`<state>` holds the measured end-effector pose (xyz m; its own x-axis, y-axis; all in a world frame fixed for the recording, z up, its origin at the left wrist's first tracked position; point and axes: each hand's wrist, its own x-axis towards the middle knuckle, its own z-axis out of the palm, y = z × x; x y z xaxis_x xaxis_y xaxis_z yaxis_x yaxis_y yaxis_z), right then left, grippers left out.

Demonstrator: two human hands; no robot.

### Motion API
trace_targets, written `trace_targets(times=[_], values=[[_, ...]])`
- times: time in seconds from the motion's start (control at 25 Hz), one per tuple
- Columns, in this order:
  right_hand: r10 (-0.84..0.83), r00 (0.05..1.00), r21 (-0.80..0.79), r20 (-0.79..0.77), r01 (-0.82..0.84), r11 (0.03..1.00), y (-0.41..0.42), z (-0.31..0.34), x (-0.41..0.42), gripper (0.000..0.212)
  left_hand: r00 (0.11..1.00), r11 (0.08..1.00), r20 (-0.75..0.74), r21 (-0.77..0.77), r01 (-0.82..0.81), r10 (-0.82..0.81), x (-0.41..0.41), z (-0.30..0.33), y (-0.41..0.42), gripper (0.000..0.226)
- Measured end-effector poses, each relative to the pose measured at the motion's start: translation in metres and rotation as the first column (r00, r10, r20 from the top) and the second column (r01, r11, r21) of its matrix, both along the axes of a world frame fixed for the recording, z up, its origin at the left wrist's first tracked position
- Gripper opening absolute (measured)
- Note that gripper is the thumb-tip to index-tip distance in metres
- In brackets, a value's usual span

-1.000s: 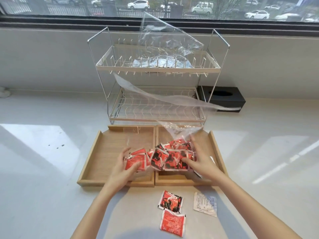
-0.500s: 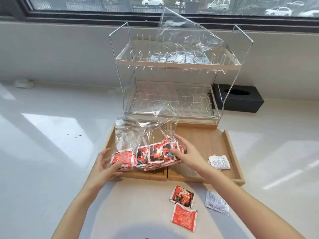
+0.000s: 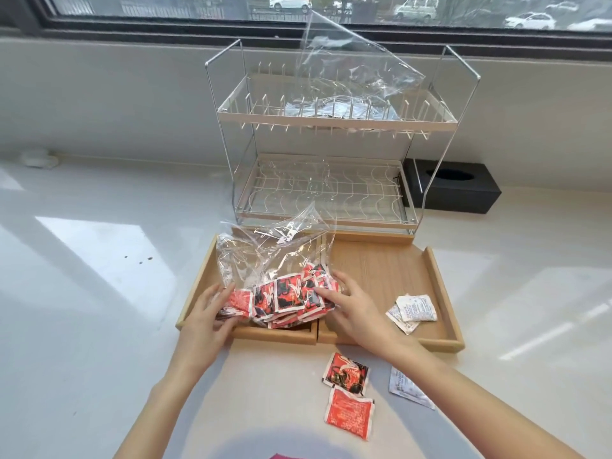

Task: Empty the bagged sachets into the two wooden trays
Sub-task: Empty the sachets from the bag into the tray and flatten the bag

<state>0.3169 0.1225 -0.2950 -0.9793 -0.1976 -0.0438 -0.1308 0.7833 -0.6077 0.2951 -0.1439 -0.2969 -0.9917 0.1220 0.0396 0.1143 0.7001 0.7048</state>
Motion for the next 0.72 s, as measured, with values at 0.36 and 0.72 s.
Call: trace_targets(times=[0.36, 0.72], values=[[0.003, 0.964, 0.130, -0.264, 0.032, 0.991, 0.011, 0.031, -0.020, 0.035, 0.988, 0.996, -0.147, 0.072, -0.045, 0.056, -0.015, 0.035, -0.016, 0.061], [-0.093, 0.917, 0.017, -0.387, 0.108, 0.994, 0.019, 0.079, -0.057, 0.025, 0.947, 0.987, -0.282, 0.088, -0.132, 0.152, -0.049, 0.081, -0.020, 0.017]])
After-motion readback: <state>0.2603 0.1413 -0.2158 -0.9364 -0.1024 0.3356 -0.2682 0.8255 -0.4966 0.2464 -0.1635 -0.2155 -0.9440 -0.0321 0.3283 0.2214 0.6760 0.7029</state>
